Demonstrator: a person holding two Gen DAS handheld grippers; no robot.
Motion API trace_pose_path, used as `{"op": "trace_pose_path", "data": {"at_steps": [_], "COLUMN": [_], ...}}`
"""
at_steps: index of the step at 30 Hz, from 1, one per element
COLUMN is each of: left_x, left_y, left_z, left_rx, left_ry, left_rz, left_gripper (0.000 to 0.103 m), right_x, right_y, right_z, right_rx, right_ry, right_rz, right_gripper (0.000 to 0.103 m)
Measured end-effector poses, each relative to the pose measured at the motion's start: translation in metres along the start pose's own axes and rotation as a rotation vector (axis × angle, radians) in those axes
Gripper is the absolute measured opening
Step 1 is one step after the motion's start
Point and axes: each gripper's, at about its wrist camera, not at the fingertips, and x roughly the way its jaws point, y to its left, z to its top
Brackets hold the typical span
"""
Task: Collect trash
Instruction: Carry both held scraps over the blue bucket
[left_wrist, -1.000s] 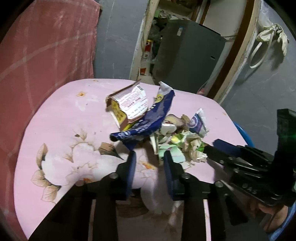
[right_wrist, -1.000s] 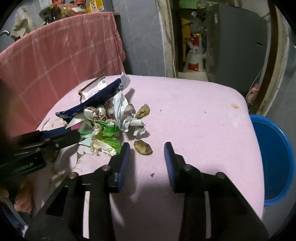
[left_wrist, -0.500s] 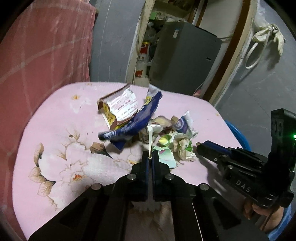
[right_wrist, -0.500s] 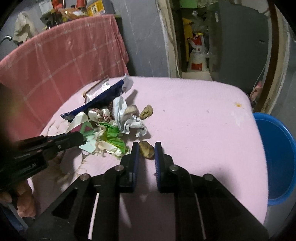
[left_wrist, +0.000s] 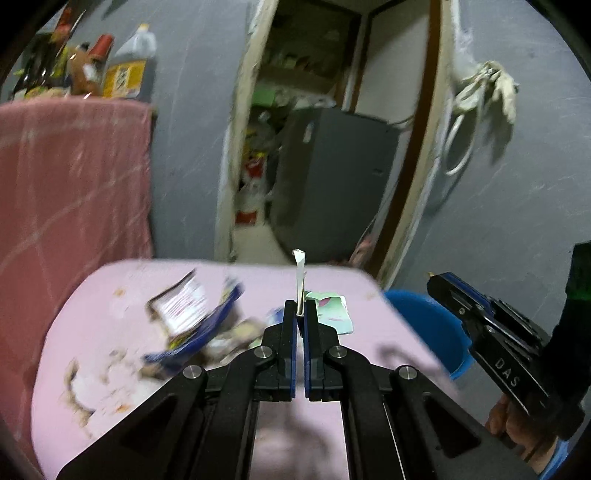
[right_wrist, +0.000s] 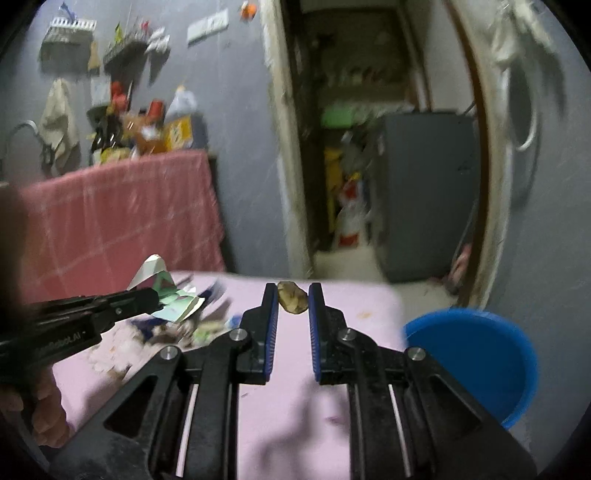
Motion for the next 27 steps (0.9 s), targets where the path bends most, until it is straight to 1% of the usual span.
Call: {"op": "trace_pose_path", "data": {"at_steps": [3,6,10,14,17,22,24,27], "left_x": [0.012,0.026,0.047,0.072,0.092,0.127,0.139,0.15], "left_y": [-0.023,-0.047,-0.073,-0.097,-0.111,-0.123,-0.126,-0.127], "left_z": [0.012,0.02,0.027,0.03,0.029,0.023,0.021,0.018], "left_rx": [0.031,0.064,0.103,0.133,0.152,0.137,0.136,0.132], "left_ry": [-0.026,-0.027,-0.011,0.01,0.043,0.129,0.164,0.193], "left_rz": [-0.043,-0.094,-0.155,-0.196,-0.208,-0.228,-0.221,-0.218], "left_gripper": [0.001,0.001,0.001,0.001,0.001,0.001,0.001,0.001], "right_x": [-0.013,-0.02,-0.029,-0.03,-0.028,-0.021,-0.017,-0.012], "right_y": [-0.022,-0.046,-0.08,-0.112,-0.129,-0.148,-0.154,-0.161], "right_z": [0.008,0.009,0.008,0.001,-0.006,-0.017,-0.022,-0.028], "right_rx": [0.032,0.07,0.118,0.185,0.222,0.272,0.291,0.319], "right_ry": [-0.045,-0.062,-0.073,-0.057,-0.037,-0.006,0.008,0.027], "right_rz": [-0.051,-0.104,-0.187,-0.234,-0.252,-0.272,-0.272,-0.275], "right_gripper": [0.016,0.016,0.016,0.016,0.016,0.016,0.016,0.016]}}
